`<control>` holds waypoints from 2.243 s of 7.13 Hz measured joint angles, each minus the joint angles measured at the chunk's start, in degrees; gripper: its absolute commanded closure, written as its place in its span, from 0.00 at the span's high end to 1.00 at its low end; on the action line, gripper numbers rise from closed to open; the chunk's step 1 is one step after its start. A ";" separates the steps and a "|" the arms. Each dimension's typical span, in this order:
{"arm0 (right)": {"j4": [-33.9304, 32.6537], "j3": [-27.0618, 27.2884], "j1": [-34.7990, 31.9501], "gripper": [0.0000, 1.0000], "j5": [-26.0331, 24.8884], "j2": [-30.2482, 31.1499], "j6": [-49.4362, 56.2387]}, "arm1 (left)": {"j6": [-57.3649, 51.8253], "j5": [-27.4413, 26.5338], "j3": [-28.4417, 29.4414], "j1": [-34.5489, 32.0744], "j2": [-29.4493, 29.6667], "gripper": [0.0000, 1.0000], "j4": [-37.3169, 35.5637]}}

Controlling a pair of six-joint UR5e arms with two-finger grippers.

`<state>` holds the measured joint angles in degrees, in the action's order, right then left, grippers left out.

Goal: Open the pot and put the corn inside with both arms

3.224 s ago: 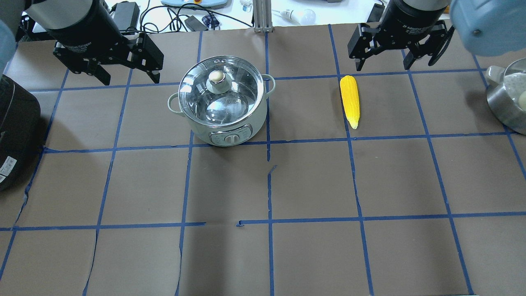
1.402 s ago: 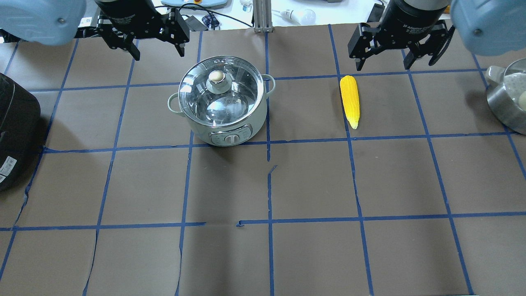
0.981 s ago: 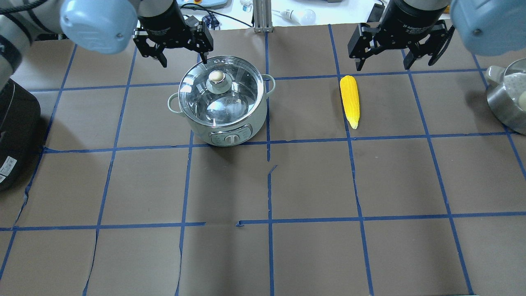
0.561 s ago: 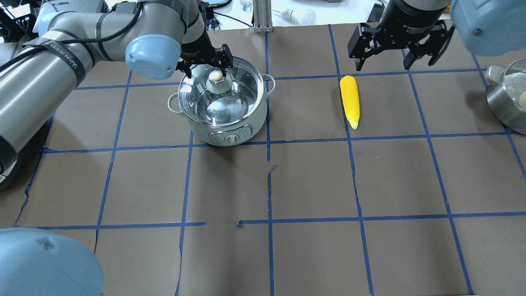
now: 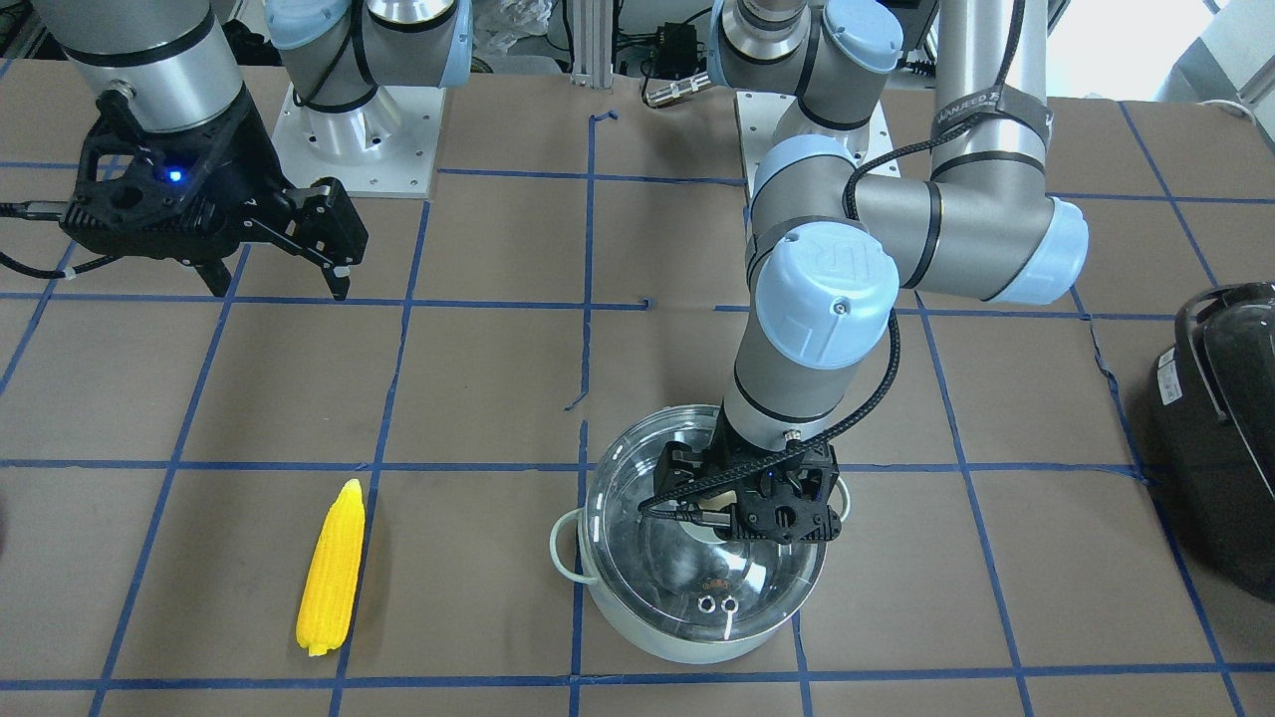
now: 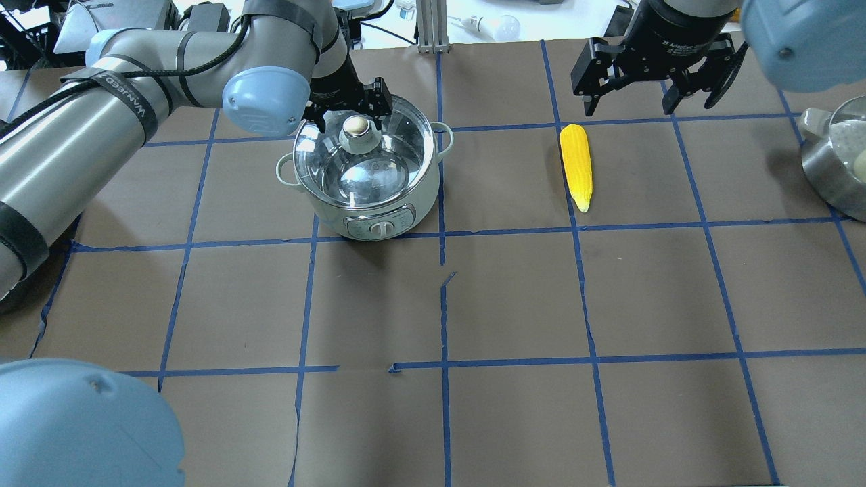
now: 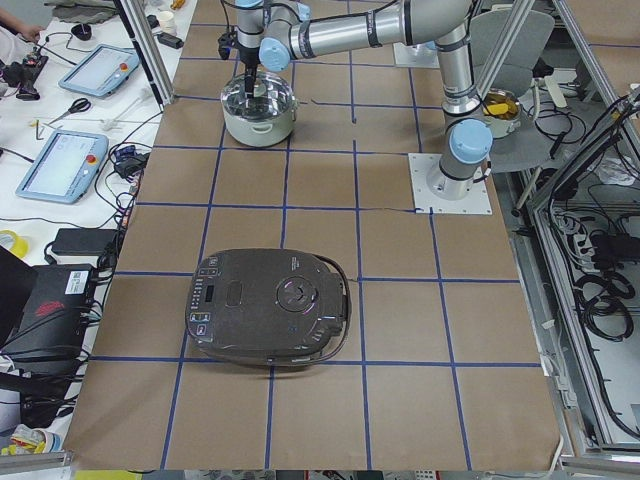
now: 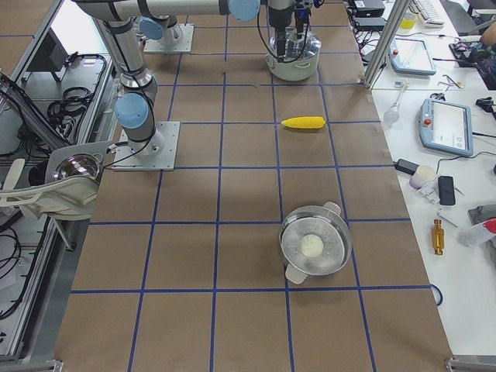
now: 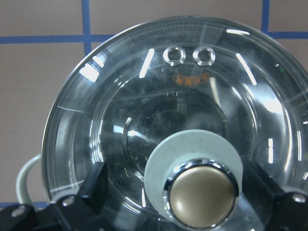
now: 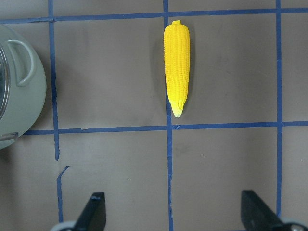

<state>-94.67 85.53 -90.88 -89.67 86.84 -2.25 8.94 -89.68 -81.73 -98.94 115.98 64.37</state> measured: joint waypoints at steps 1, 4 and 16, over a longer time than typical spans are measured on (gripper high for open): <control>-0.04 -0.01 -0.02 1.00 0.02 0.00 0.00 | 0.12 -0.03 -0.02 -0.19 -0.02 0.91 0.03; -0.02 -0.02 -0.09 1.00 0.04 0.00 0.01 | 0.17 -0.02 -0.25 -0.31 0.11 0.52 0.06; 0.20 -0.37 -0.01 1.00 -0.26 -0.08 0.05 | -17.37 -0.87 1.58 12.68 -6.77 0.16 11.58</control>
<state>-94.47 85.16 -90.89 -89.93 86.75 -2.21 -8.43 -90.56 -80.15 -86.26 109.21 75.95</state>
